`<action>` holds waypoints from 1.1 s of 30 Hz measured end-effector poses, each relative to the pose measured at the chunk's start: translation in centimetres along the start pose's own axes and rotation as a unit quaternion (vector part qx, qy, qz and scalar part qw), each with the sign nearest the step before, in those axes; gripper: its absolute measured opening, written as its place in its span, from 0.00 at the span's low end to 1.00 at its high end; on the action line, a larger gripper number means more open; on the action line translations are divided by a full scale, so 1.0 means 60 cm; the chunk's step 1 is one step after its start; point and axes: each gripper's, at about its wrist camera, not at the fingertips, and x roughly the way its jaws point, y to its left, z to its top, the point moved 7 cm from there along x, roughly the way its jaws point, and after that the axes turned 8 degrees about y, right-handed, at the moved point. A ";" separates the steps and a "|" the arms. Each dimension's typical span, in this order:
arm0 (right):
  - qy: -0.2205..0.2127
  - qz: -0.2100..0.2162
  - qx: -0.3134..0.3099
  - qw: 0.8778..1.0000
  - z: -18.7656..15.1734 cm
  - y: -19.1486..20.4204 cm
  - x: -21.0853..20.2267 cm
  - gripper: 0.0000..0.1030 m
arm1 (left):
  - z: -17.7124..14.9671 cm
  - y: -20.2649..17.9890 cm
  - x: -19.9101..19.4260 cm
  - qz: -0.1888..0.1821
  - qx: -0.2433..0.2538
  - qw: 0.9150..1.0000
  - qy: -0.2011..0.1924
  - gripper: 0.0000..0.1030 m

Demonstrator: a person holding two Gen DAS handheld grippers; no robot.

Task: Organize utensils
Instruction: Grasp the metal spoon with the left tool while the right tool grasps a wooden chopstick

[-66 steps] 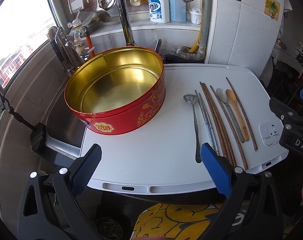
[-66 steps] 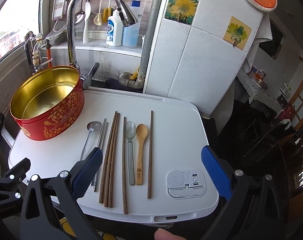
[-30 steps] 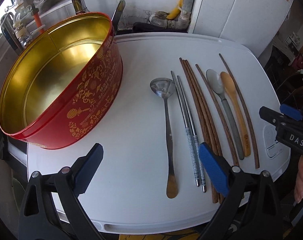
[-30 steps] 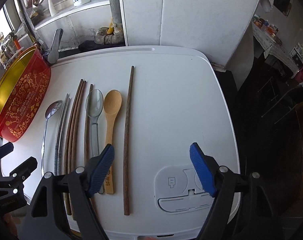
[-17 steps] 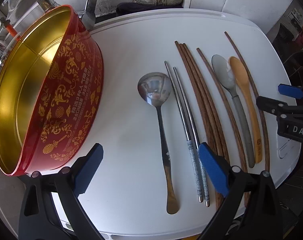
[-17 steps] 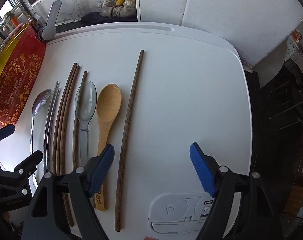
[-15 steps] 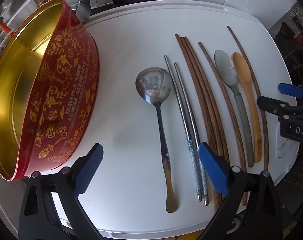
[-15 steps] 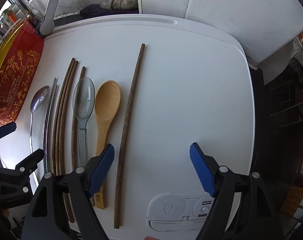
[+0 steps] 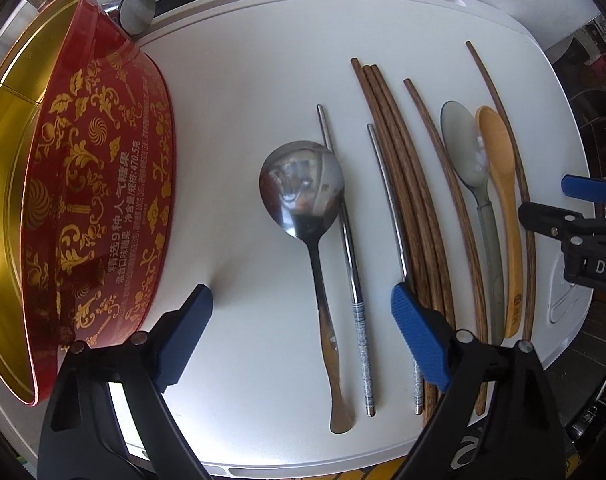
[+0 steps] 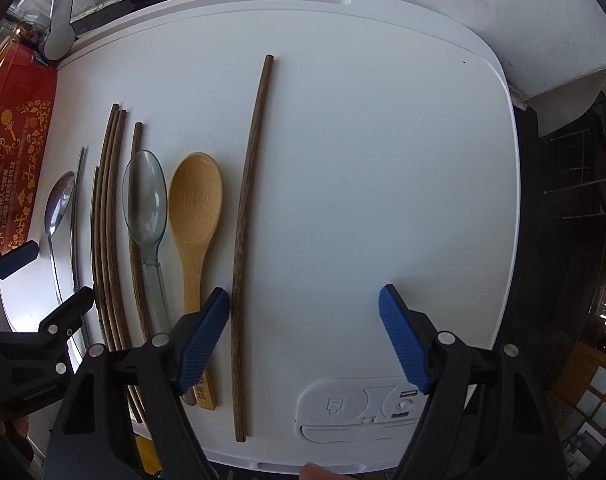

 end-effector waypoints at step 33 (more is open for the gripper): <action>-0.006 0.025 0.013 1.000 -0.004 0.018 -0.045 0.06 | -0.046 0.054 -0.059 -0.019 -0.052 0.998 -0.037 0.04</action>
